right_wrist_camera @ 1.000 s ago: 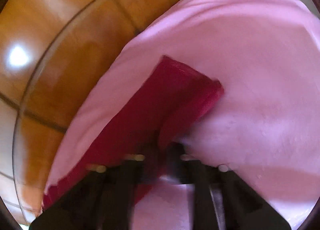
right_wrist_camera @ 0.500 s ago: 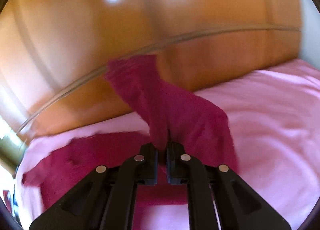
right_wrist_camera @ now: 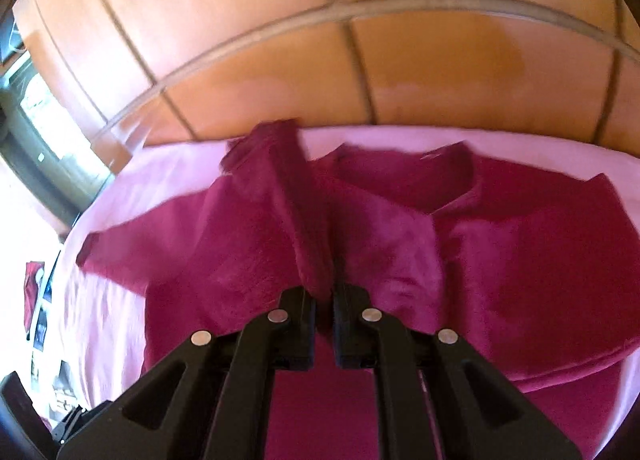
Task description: Fold small clothes
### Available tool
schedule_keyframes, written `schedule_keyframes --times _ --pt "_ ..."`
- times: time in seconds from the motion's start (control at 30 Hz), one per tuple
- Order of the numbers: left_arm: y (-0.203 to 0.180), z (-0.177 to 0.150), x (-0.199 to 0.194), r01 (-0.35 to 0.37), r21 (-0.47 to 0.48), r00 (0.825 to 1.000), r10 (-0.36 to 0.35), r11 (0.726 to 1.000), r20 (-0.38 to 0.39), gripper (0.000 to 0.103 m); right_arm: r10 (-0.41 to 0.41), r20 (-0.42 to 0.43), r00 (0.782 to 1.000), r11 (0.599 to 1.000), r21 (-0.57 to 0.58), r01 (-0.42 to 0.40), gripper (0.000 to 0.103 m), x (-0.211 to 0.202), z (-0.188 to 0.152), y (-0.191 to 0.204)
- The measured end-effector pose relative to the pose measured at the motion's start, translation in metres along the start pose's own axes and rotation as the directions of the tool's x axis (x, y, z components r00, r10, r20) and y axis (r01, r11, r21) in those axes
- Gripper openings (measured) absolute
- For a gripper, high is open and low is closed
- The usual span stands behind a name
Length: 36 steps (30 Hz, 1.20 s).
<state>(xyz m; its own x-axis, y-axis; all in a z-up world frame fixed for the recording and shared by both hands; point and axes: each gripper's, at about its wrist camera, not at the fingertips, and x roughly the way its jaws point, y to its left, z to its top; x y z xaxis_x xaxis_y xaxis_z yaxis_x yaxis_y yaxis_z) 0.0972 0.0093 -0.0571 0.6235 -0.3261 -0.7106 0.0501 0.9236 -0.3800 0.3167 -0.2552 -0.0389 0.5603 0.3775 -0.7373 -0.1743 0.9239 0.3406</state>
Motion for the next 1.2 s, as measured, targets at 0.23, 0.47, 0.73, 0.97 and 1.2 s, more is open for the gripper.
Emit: schedule_keyframes --times 0.23,0.47,0.73,0.97,1.2 --pt "0.002 0.038 0.012 0.085 -0.094 0.996 -0.088 0.992 -0.028 0.099 0.110 0.117 0.987 0.991 0.066 -0.118 0.077 -0.054 -0.023 -0.021" --pt "-0.010 0.077 0.057 0.173 -0.192 0.977 -0.193 0.966 -0.089 0.082 0.134 0.224 0.965 0.937 0.288 -0.197 0.096 -0.119 -0.071 -0.107" --pt "-0.047 0.103 0.124 0.145 -0.153 0.973 -0.169 0.978 -0.158 0.077 0.157 0.338 0.928 0.791 0.519 -0.322 0.100 -0.141 -0.102 -0.185" --pt "-0.057 0.117 0.160 0.130 -0.163 0.970 -0.159 0.978 -0.183 0.007 0.214 0.377 0.901 0.704 0.579 -0.410 0.100 -0.105 -0.078 -0.194" --pt "-0.046 0.142 0.097 0.197 -0.086 0.980 -0.195 0.977 0.032 0.006 0.097 0.441 0.892 0.705 0.602 -0.374 0.100 -0.094 -0.058 -0.209"
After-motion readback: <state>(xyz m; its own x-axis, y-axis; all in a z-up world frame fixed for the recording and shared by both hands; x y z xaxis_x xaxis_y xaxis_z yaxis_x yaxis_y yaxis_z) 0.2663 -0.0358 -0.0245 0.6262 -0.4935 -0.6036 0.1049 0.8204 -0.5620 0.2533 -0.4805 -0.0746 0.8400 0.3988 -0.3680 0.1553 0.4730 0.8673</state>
